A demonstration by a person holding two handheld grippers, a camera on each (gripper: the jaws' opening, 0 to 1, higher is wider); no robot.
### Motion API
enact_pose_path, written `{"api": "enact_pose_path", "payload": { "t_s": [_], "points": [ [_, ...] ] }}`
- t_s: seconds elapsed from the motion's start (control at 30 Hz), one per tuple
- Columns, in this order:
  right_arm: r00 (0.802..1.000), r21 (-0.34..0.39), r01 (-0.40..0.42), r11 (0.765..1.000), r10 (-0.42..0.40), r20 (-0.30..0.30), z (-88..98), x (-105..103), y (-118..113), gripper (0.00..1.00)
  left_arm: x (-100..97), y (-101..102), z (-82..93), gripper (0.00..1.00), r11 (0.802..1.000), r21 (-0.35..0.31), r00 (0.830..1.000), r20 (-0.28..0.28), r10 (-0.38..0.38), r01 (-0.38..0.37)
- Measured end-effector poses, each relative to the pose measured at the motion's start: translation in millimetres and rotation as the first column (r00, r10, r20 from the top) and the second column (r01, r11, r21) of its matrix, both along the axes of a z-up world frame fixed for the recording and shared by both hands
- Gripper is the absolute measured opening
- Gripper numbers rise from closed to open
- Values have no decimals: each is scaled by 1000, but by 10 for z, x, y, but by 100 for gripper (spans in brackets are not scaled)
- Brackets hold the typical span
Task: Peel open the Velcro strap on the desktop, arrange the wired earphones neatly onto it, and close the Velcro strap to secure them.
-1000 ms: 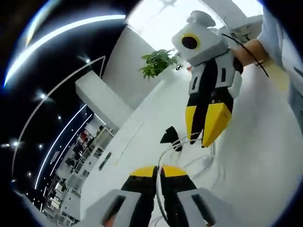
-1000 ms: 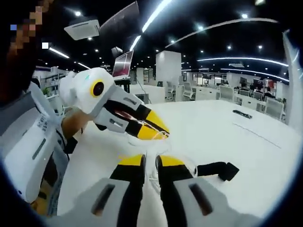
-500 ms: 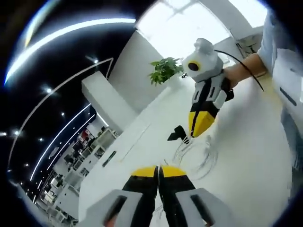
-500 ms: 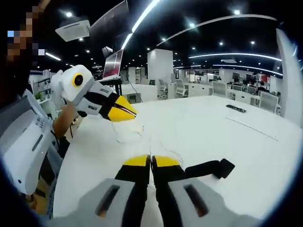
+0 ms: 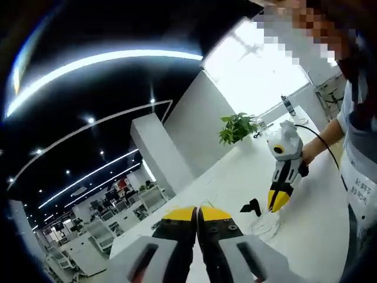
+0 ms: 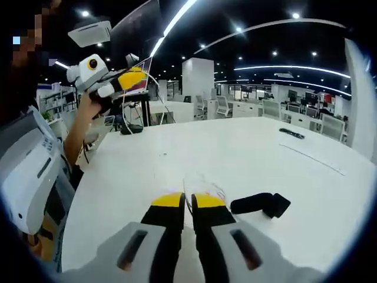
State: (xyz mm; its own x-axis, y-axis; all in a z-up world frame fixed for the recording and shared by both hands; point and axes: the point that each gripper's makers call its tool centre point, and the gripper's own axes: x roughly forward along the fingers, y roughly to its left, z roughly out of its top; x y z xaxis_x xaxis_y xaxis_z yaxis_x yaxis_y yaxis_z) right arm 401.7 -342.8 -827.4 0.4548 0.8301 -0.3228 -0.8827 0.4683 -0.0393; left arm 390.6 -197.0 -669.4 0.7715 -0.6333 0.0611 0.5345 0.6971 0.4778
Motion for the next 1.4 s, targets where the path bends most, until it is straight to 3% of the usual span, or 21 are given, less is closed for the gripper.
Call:
{"api": "enact_pose_path", "payload": {
  "t_s": [0.17,0.23,0.3,0.33,0.57,0.77,0.9,1.17,1.27,1.4],
  "points": [
    [1000,7,2,1000,-2,25,57,-9,-1,7,38,34,116,5,1000,-25,1000,24,15,-15],
    [999,29,22,999,-23,43,126,24,-30,6,40,-9,65,5,1000,-12,1000,-1,-7,7],
    [998,61,35,998,-38,47,181,44,-42,6,37,-91,-107,5,999,18,997,-63,-36,37],
    [998,68,37,997,-40,46,193,46,-46,6,61,-126,-193,5,999,30,997,-69,-32,34],
    [998,147,40,988,-46,37,298,51,-50,6,202,-134,-814,5,994,111,982,-188,35,-14],
    [999,141,21,990,-26,36,274,34,-8,6,243,-168,-1250,5,985,174,962,-267,62,-15],
    [1000,120,-15,993,15,3,163,-34,75,6,232,-257,-1486,5,982,190,948,-313,55,5],
    [992,89,-123,988,123,4,110,-207,205,8,238,-394,-1614,5,981,193,940,-339,36,32],
    [991,51,-134,990,134,15,77,-230,231,9,300,-296,-1611,5,982,189,942,-326,79,-17],
    [992,51,-129,990,128,21,137,-210,207,9,378,-104,-1630,5,980,183,932,-334,140,-81]
  ]
}}
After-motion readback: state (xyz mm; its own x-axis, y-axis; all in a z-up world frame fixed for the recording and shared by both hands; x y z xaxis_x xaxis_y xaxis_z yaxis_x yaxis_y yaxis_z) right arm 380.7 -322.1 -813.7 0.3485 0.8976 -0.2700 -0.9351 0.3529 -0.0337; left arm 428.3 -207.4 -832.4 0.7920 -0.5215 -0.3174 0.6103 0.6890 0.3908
